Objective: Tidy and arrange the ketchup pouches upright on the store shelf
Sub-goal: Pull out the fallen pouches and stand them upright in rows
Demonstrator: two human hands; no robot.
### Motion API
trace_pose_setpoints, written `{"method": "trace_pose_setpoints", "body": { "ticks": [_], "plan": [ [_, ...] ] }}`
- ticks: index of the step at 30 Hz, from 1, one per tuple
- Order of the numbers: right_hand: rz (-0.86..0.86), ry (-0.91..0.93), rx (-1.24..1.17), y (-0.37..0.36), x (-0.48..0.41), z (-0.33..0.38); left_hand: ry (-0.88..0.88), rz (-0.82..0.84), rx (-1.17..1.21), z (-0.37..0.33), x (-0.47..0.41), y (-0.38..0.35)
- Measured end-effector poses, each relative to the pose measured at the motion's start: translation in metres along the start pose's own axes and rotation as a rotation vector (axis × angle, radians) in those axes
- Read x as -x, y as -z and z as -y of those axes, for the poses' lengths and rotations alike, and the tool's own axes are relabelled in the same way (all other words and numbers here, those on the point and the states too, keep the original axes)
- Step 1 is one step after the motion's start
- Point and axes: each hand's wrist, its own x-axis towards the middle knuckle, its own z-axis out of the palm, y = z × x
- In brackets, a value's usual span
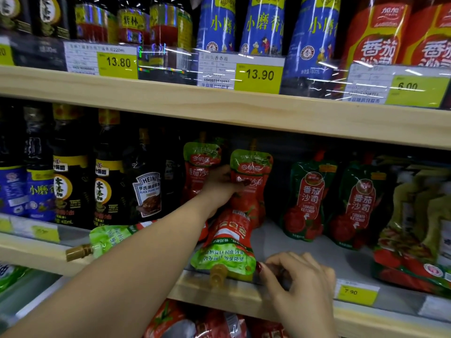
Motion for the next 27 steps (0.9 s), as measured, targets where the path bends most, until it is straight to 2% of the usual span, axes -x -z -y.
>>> {"method": "trace_pose_setpoints", "body": {
  "ticks": [16,23,27],
  "plan": [
    [-0.006,0.011,-0.004,-0.001,0.002,-0.002,-0.018,-0.039,-0.129,-0.006,0.004,0.009],
    [-0.025,0.024,0.006,-0.003,0.004,-0.004,0.045,-0.101,-0.227,-0.012,0.009,0.016],
    [-0.006,0.006,0.023,-0.003,0.005,-0.002,0.02,-0.049,-0.287,-0.017,0.024,0.033]
  ]
}}
